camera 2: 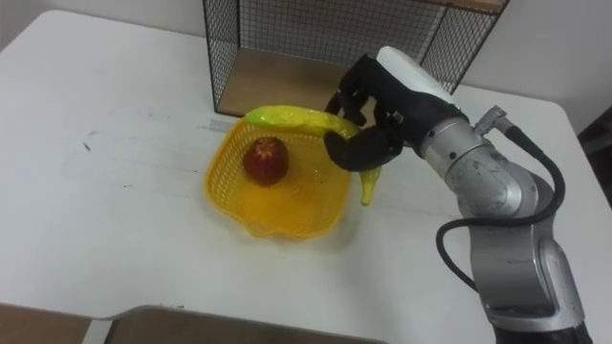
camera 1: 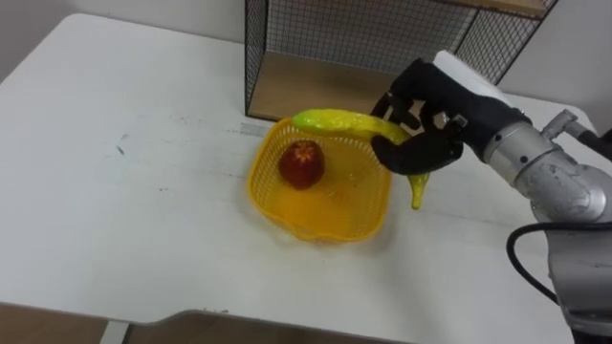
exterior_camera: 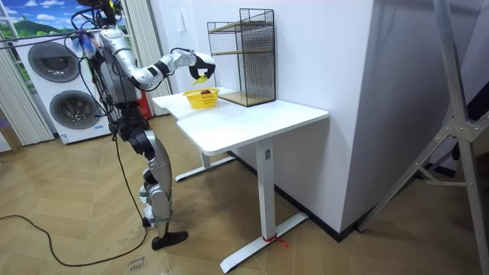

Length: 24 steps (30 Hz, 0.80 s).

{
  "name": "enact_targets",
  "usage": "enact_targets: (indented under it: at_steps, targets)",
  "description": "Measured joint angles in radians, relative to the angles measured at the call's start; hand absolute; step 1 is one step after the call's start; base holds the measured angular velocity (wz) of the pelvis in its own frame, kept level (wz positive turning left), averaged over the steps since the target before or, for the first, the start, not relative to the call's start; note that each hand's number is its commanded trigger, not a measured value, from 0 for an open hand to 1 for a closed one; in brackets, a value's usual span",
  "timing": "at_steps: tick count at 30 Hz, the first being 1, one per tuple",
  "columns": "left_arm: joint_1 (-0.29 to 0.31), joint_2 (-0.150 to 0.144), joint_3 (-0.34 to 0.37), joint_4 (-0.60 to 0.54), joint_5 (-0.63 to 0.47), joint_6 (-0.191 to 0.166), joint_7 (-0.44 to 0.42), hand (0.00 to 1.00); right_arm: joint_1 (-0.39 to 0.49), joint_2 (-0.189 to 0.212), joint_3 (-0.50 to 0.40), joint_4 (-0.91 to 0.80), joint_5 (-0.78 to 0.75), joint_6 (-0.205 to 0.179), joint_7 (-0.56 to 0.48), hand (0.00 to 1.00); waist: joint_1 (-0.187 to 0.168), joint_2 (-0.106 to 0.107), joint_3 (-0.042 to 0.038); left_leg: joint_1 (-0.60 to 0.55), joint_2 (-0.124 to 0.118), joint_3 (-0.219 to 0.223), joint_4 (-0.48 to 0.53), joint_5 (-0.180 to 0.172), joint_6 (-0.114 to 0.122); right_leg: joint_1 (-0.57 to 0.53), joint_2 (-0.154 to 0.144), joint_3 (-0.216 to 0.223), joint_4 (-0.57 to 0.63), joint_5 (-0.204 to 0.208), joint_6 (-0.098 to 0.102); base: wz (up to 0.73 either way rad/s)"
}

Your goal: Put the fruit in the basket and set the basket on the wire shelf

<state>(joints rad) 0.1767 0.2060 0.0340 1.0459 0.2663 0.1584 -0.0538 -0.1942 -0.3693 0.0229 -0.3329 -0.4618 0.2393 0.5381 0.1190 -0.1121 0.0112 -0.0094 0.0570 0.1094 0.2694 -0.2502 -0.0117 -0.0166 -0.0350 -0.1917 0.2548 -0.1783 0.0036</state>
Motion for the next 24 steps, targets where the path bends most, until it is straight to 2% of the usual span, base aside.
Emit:
enact_targets:
  at_steps: [4,5,6,7,8,9,24]
  targets:
    - [-0.008,0.001,-0.002,0.0,0.0,0.0,0.0,0.0,0.0,0.0,0.032,0.0,0.0,0.0,0.002,1.0,-0.001,0.0,-0.0001,0.0,0.0,-0.003,0.002,0.0,0.0,0.001,0.0,-0.004,-0.001,0.0,0.0,0.01]
    - [-0.011,0.002,-0.004,0.0,0.0,0.0,0.0,0.0,0.0,0.001,0.039,0.0,0.0,0.0,0.009,0.89,0.0,0.0,-0.0001,0.0,0.0,-0.004,0.004,0.0,0.0,0.002,0.0,-0.005,-0.001,0.0,0.0,0.03]
    - [-0.011,0.002,-0.005,0.0,0.0,0.0,0.0,0.0,0.0,0.001,0.041,0.0,0.0,0.0,0.011,0.87,0.0,0.0,0.0,0.0,0.0,-0.005,0.004,0.0,0.0,0.002,0.0,-0.005,-0.001,0.0,0.0,0.0]
    - [-0.011,0.004,-0.006,0.0,0.0,0.0,0.0,0.0,0.0,0.003,0.045,0.0,-0.003,0.0,0.012,0.73,0.0,0.0,-0.0001,0.0,0.0,-0.005,0.004,0.0,0.0,0.002,0.0,-0.005,-0.001,0.0,0.0,0.0]
    - [-0.01,0.004,-0.007,0.0,0.0,0.0,0.0,0.0,0.0,0.005,0.045,0.0,-0.005,0.0,0.012,0.52,0.001,0.0,0.0,0.0,0.0,-0.005,0.004,0.0,0.0,0.002,0.0,-0.005,-0.001,0.0,0.0,0.0]
    - [-0.01,0.005,-0.007,0.0,0.0,0.0,0.0,0.0,0.0,0.008,0.045,0.0,-0.013,0.0,0.015,0.0,0.002,0.0,0.0,0.0,0.0,-0.005,0.005,0.0,0.0,0.003,0.0,-0.005,-0.001,0.0,0.0,0.0]
    - [-0.014,0.006,-0.006,-0.003,0.0,-0.003,0.0,0.0,0.0,0.05,0.046,0.0,-0.015,0.0,0.022,0.0,0.016,-0.002,-0.0015,0.0,0.0,-0.005,0.002,0.0,0.0,0.005,0.0,-0.005,-0.001,0.0,0.0,0.0]
